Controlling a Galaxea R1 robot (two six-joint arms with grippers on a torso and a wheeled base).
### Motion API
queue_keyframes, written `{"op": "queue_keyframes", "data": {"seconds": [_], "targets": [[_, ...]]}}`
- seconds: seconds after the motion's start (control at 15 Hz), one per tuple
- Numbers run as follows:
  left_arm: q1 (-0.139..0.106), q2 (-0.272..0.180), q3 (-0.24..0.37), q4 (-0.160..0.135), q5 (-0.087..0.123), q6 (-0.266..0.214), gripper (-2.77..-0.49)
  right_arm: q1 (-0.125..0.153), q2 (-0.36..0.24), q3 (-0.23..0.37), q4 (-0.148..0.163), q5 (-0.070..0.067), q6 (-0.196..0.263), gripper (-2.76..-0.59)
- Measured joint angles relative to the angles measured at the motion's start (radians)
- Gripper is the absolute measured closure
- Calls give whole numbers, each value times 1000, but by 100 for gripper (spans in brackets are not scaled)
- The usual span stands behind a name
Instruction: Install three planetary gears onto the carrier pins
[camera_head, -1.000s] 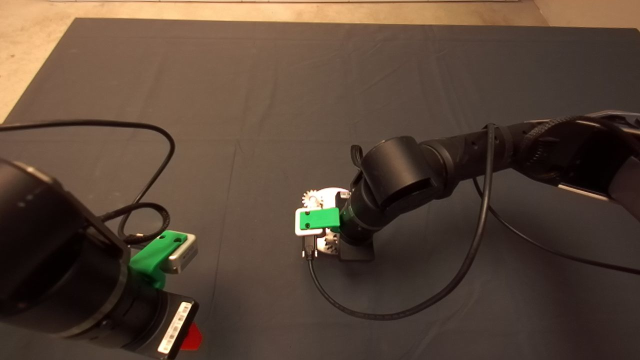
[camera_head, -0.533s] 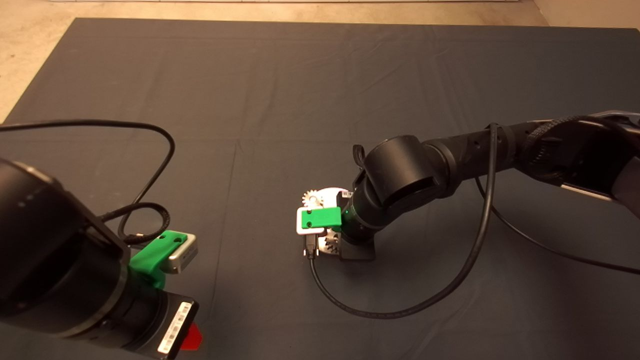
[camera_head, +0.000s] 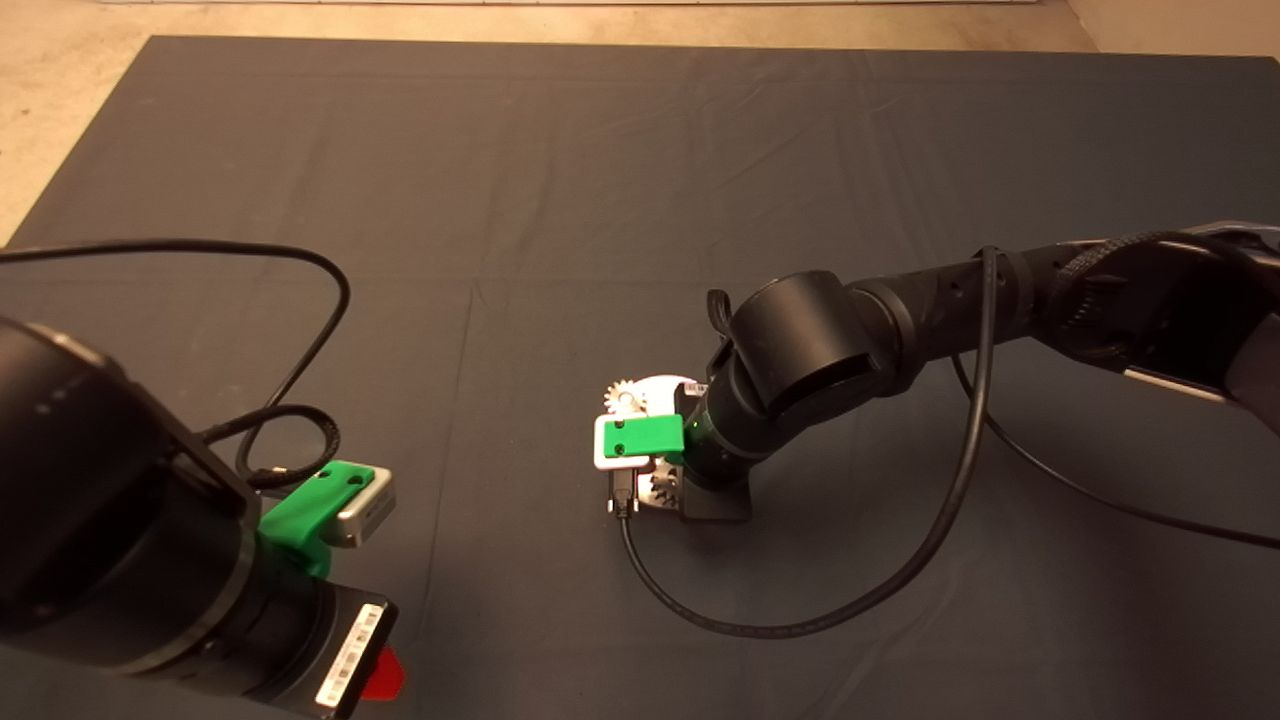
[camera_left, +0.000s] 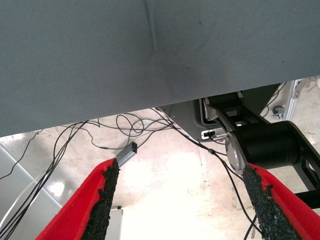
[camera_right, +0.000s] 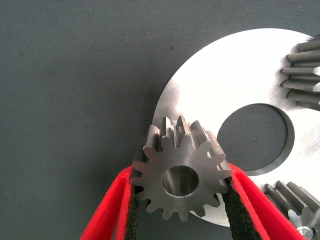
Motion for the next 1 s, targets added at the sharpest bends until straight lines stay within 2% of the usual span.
{"op": "queue_keyframes", "data": {"seconds": [0.47,1.0], "targets": [[0,0,0,0,0,0,-175,0,-5,11,7,-9,0,-104],[0,0,0,0,0,0,-175,0,-4,13,9,-10,0,-104]]}}
